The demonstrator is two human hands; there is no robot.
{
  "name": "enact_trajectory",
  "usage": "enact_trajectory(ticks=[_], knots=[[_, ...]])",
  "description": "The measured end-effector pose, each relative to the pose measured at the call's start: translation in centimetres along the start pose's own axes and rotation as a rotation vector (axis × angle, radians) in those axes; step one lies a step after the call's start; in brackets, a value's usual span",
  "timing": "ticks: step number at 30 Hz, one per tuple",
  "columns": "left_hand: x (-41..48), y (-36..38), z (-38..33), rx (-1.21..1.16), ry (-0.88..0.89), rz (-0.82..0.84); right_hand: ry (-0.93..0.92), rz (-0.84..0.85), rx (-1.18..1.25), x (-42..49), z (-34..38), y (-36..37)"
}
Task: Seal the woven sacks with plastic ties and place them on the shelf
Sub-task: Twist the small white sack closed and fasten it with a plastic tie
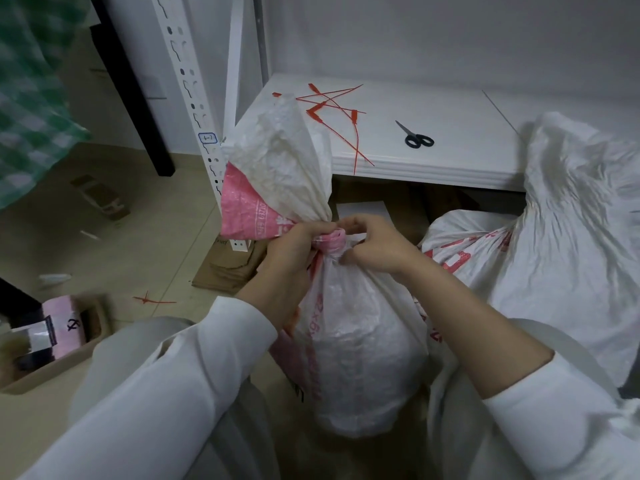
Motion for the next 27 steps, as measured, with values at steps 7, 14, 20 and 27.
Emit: enact_trajectory(ticks=[7, 14, 20, 27], knots=[[-1.3, 0.1, 1.1, 0.198, 0.086, -0.223, -0.073, 0.035, 0.232, -1.1, 2.3, -0.6], [0.2, 0.0, -1.0, 0.325, 0.376, -0.152, -0.156, 0.105, 0.458, -1.5, 3.3, -0.4], [-0.5, 1.2, -1.6, 0.497, 0.476, 0.024, -0.172, 0.061, 0.560, -1.8, 3.0, -1.1], [0.0, 2.3, -1.3, 0.582, 0.430, 0.183, -0.140, 0.047, 0.597, -1.5, 2.2, -1.2]])
Point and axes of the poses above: each hand's wrist, its own x-axis towards the middle knuckle, its own y-axis out of the palm, z = x × y, the point moved 7 cm from there along x, towards the middle knuckle, and after that the axes turned 10 degrees about y, right-handed, at the moved point
